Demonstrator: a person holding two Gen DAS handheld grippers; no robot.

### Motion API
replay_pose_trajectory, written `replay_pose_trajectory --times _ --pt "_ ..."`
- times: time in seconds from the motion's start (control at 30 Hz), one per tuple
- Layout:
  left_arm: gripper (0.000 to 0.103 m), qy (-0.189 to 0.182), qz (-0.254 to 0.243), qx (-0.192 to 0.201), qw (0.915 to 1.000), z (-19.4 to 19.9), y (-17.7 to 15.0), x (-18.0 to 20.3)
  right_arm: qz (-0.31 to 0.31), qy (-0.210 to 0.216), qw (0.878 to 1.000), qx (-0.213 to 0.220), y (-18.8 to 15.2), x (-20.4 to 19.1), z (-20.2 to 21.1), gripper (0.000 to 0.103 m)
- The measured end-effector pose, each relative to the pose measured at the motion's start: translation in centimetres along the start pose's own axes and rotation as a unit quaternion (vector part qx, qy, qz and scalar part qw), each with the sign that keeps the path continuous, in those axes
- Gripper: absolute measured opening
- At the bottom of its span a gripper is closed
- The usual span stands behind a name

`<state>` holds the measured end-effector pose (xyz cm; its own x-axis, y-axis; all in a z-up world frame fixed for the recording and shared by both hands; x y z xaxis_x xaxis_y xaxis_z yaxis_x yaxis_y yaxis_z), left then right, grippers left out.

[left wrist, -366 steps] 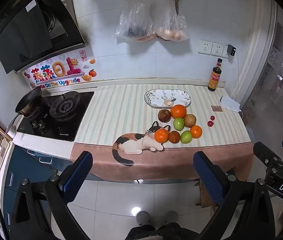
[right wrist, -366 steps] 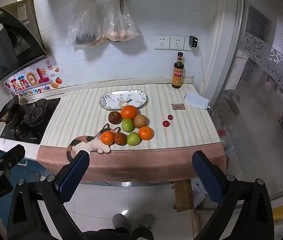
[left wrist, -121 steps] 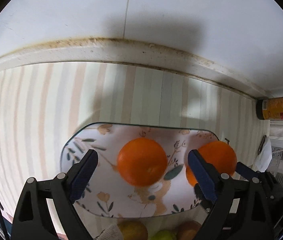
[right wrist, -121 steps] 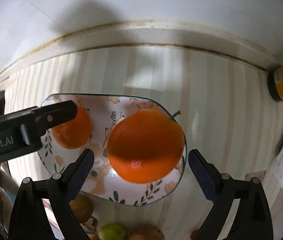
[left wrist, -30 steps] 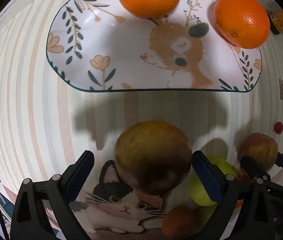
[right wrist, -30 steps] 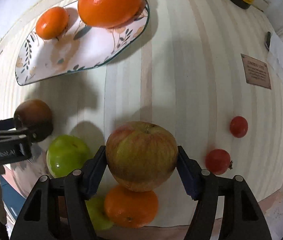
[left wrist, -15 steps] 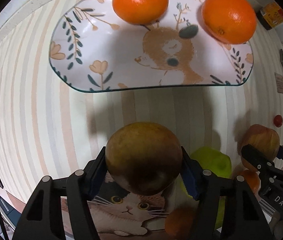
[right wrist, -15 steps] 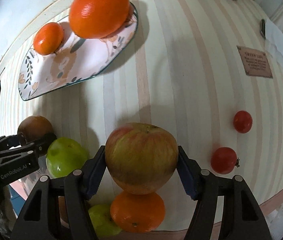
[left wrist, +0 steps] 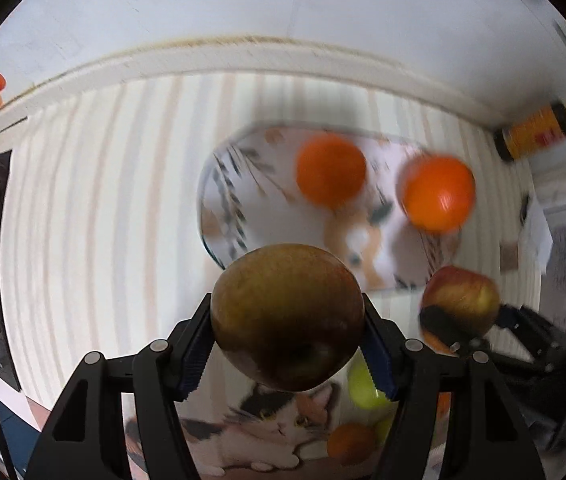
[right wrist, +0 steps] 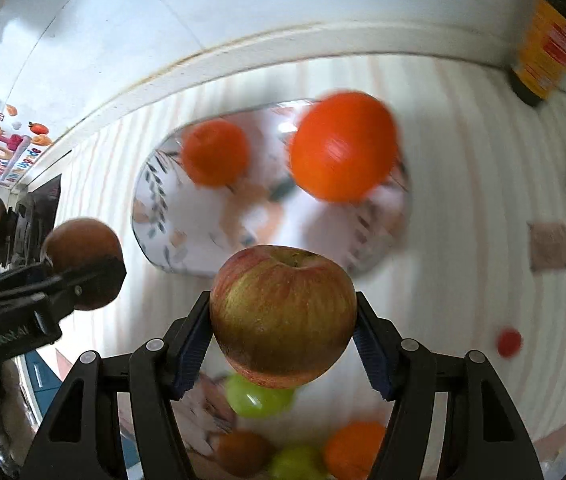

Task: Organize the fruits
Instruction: 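Grasp a brown kiwi with the left gripper while the right gripper grasps a red apple, then place the kiwi and red apple on the plate and release both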

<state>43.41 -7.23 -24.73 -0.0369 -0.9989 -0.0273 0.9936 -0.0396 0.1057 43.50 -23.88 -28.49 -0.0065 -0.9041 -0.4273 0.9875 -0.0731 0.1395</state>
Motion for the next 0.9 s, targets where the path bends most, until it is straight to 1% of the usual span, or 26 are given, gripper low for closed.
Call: replay_pose_trajectory --times 0.1,0.17,0.23,0.3,0.4,0.6,0.8,0.87,0.9 --pt "0.064 0.005 0.011 -0.013 0.9998 -1.2 2.9 -1.3 0.005 0.002 1.000 -0.018 2.5 -0.8 -1.9 0.069" --pt "0.064 0.004 0.018 -0.027 0.9995 -2.2 4.7 -2.0 0.000 0.004 0.999 -0.039 3.9 -1.6 -3.7 0.069" --pt "0.064 0.007 0.024 -0.043 0.9988 -3.6 6.5 -2.1 -0.008 0.004 0.998 -0.055 4.7 -1.9 -5.2 0.069" --pt "0.064 0.017 0.024 -0.052 0.9982 -5.0 8.1 -2.4 -0.006 -0.008 0.998 -0.065 5.5 -2.3 -6.4 0.069" --pt "0.064 0.024 0.020 -0.071 0.9970 -6.4 9.5 -2.2 -0.009 -0.018 0.997 -0.078 6.3 -2.8 -8.0 0.069" --pt "0.064 0.024 0.012 -0.092 0.9954 -8.6 10.5 -1.6 -0.021 -0.022 0.995 -0.091 6.2 -2.1 -9.3 0.069" --pt "0.065 0.036 -0.001 -0.083 0.9959 -9.4 10.4 -0.9 -0.022 -0.020 0.995 -0.099 6.3 -2.2 -9.4 0.070" --pt "0.066 0.038 -0.003 -0.075 0.9965 -9.5 10.4 -0.6 -0.025 -0.019 0.995 -0.098 6.6 -2.2 -9.5 0.073" --pt "0.068 0.038 -0.002 -0.070 0.9968 -9.3 10.4 -0.6 -0.025 -0.021 0.995 -0.096 6.8 -2.2 -9.5 0.080"
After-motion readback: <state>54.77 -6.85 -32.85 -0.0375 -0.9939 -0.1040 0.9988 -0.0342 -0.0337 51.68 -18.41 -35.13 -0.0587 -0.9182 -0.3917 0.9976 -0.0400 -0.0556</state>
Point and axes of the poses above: each gripper's, at about its wrist camera, not at the fingertips, and z roughly against the way its jaws point, x to its right, y to its top, the point moved 1 cm from there along -z, roughly the way its jaws point, and after that the axes turned 9 degrees about y, right-handed, at the moved point
